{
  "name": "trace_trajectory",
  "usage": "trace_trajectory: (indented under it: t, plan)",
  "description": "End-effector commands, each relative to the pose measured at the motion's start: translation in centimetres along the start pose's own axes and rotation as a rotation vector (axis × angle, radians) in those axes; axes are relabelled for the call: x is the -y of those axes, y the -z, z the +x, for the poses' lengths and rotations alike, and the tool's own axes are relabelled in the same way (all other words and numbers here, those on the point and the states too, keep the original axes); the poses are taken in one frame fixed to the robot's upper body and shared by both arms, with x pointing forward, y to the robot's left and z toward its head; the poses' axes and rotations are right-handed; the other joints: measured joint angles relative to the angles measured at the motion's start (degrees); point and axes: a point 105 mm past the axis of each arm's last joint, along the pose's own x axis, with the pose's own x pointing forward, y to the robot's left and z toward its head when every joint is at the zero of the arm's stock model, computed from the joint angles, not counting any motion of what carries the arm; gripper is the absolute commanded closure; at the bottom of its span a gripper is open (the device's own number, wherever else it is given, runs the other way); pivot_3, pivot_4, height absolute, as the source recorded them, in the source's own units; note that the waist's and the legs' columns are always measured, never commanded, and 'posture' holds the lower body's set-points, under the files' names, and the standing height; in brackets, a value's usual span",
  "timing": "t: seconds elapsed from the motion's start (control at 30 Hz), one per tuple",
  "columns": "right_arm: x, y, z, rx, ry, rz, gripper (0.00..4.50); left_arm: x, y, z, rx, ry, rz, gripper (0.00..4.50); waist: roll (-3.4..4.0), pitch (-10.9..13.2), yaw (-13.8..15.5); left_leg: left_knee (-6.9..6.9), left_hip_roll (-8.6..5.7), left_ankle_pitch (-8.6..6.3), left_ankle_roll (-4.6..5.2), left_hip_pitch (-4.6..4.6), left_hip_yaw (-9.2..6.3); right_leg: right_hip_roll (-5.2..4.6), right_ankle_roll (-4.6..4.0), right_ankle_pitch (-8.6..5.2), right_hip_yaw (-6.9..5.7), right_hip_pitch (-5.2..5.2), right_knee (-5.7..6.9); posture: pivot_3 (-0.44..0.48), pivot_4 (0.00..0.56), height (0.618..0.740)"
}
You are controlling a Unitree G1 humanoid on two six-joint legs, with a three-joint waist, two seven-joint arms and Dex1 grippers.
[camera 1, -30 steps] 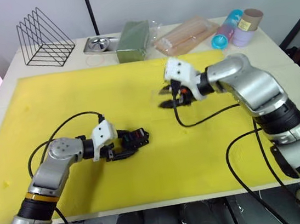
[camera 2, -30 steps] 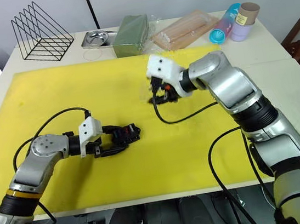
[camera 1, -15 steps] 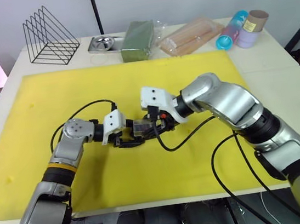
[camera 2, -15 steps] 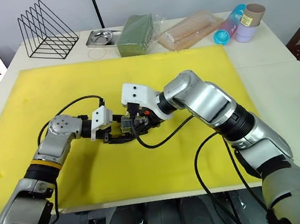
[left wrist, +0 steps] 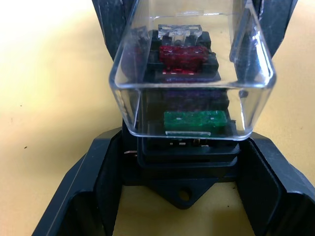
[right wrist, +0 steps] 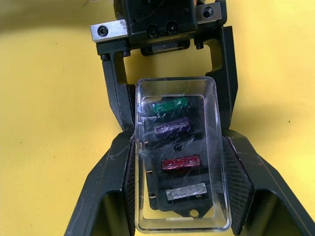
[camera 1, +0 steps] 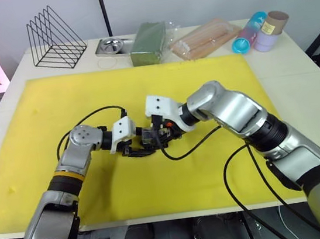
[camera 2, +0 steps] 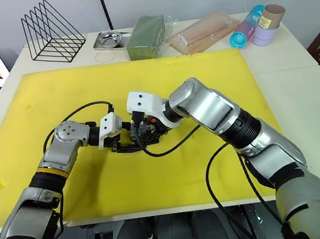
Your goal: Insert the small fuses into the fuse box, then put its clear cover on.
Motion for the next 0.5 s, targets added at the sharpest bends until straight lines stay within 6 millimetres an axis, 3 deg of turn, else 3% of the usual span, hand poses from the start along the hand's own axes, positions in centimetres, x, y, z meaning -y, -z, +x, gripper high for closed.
trace_trajectory:
  t: [0.03,0.5]
  plan:
    - [0.2,-0.8,-0.2,0.014,0.010,-0.035,2.68,-0.4,0.0,-0.2,-0.019,-0.011,0.016,1.58,0.00,0.0,0.0,0.00,0.00,0.00,0.00,0.00,0.00,0.00,0.00,0.00,0.00,0.00,0.00,0.000,0.150,0.740]
    - [0.4,0.3,0.4,-0.019,0.003,-0.043,2.68,-0.8,0.1,0.0,-0.025,-0.020,0.010,1.58,0.00,0.0,0.1,0.04,0.00,0.00,0.00,0.02,-0.03,0.00,0.00,0.00,-0.03,0.06,0.01,0.000,0.150,0.740]
